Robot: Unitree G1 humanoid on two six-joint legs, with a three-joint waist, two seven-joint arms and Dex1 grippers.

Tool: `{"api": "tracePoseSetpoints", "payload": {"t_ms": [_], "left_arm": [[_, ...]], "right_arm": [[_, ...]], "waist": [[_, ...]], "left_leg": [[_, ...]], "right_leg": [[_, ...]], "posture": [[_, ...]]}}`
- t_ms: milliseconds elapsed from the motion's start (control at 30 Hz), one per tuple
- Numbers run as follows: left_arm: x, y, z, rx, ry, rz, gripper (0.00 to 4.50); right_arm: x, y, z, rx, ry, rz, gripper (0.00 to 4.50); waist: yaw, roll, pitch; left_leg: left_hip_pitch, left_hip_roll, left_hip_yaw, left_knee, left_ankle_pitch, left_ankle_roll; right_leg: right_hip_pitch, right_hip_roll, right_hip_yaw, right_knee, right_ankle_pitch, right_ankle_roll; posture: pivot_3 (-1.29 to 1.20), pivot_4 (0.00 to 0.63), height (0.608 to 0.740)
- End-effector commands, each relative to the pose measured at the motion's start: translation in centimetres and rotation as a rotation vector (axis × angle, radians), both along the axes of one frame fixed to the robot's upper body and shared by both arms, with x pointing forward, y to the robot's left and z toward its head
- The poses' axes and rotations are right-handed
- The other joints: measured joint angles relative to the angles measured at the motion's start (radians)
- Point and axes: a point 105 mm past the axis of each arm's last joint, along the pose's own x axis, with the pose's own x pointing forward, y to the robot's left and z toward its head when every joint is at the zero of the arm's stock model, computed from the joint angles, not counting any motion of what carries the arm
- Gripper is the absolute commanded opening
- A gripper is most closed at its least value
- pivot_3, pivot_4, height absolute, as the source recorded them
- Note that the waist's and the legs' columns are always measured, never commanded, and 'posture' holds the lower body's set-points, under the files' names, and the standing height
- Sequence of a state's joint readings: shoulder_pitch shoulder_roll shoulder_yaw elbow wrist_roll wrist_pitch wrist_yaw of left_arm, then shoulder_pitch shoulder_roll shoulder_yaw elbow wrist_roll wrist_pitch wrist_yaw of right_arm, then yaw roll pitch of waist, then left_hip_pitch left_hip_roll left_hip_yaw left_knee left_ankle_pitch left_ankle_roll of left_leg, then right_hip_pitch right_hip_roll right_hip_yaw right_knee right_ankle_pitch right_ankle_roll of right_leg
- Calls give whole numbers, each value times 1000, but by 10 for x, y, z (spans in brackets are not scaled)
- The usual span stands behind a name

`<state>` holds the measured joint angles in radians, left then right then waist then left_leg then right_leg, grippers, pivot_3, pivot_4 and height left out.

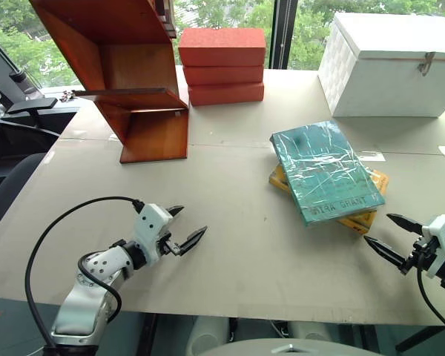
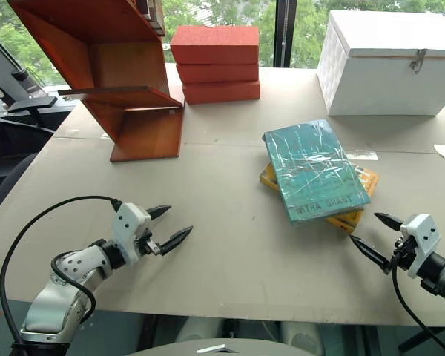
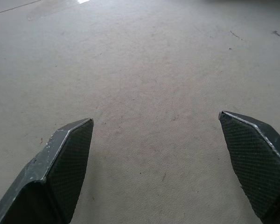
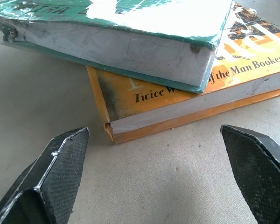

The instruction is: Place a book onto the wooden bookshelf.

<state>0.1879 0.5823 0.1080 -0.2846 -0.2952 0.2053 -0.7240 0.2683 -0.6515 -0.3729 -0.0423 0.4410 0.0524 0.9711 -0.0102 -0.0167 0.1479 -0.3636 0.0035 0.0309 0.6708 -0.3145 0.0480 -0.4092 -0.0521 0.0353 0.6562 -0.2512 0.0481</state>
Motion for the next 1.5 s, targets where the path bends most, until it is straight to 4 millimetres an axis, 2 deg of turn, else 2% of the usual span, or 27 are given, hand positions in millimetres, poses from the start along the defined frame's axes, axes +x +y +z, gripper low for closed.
{"api": "tracePoseSetpoints", "payload": {"t_ms": [33, 767, 900, 967, 1133, 1233, 1300, 1333, 1367, 1400, 1467, 1500], "left_arm": [[-1, -3, 6, -6, -27, -16, 4430], [0, -6, 12, -34, -49, -26, 4430], [4, -12, 33, -74, -87, -74, 4430], [8, -15, 50, -65, -129, -117, 4430], [7, -28, 91, -20, -188, -320, 4430], [6, -37, 124, -27, -226, -429, 4500], [4, -40, 138, -33, -230, -478, 4500], [2, -41, 142, -15, -224, -501, 4500], [1, -41, 143, 8, -218, -518, 4500], [-1, -40, 144, 33, -213, -530, 4500], [-3, -40, 150, 31, -210, -544, 4500], [-5, -40, 155, 26, -214, -552, 4500]], "right_arm": [[-1, -9, 13, -24, -51, -14, 4500], [1, -28, 13, -66, -50, -44, 4500], [21, -50, 18, -129, -63, -201, 4500], [30, -62, 20, -154, 35, -238, 4500], [77, -82, 61, -187, -106, -353, 4500], [107, -76, 70, -186, -149, -371, 3673], [120, -67, 69, -183, -144, -345, 2726], [126, -62, 67, -185, -138, -333, 2078], [130, -59, 67, -186, -134, -328, 1841], [134, -56, 67, -182, -133, -324, 1383], [141, -52, 67, -161, -129, -323, 232], [144, -48, 67, -149, -125, -312, 38]], "waist": [[0, 0, 0], [0, 0, 0], [0, 0, 0], [0, 0, 0], [-7, 0, 1], [-6, -1, 2], [-6, -1, 1], [-6, -1, 1], [-6, -1, 1], [-6, -1, 1], [-5, 1, 2], [-4, 1, 2]], "left_leg": [[0, 0, 0, 0, 0, 0], [0, 0, 0, 0, 0, 0], [0, 0, 0, 1, 0, 0], [0, -1, 0, 1, 0, 0], [0, -1, 0, 2, 1, -1], [0, -1, 0, 3, 1, -2], [-1, -1, -1, 3, 3, -5], [-1, -1, -1, 3, 4, -6], [-3, -1, -1, 2, 4, -6], [-4, -1, -2, 2, 4, -6], [-8, -1, -2, 2, 4, -6], [-9, -1, -2, 2, 4, -6]], "right_leg": [[0, 0, 0, 0, 0, 0], [0, 0, 0, 0, 0, 0], [0, 0, 0, 1, 0, 0], [0, 0, 0, 1, 0, 0], [0, 2, 0, 2, 1, -1], [1, 3, 0, 2, 1, -1], [0, 3, -1, 1, 1, -1], [0, 4, -1, 1, 1, -1], [-1, 4, -2, 0, 1, -1], [-2, 4, -2, -1, 1, -1], [-4, 4, -3, -3, 1, -1], [-4, 3, -4, -4, 1, -1]], "posture": [[0, 150, 740], [0, 150, 740], [0, 150, 740], [0, 150, 740], [0, 150, 740], [0, 150, 740], [0, 150, 740], [0, 150, 740], [0, 150, 740], [0, 150, 740], [0, 150, 740], [0, 150, 740]]}}
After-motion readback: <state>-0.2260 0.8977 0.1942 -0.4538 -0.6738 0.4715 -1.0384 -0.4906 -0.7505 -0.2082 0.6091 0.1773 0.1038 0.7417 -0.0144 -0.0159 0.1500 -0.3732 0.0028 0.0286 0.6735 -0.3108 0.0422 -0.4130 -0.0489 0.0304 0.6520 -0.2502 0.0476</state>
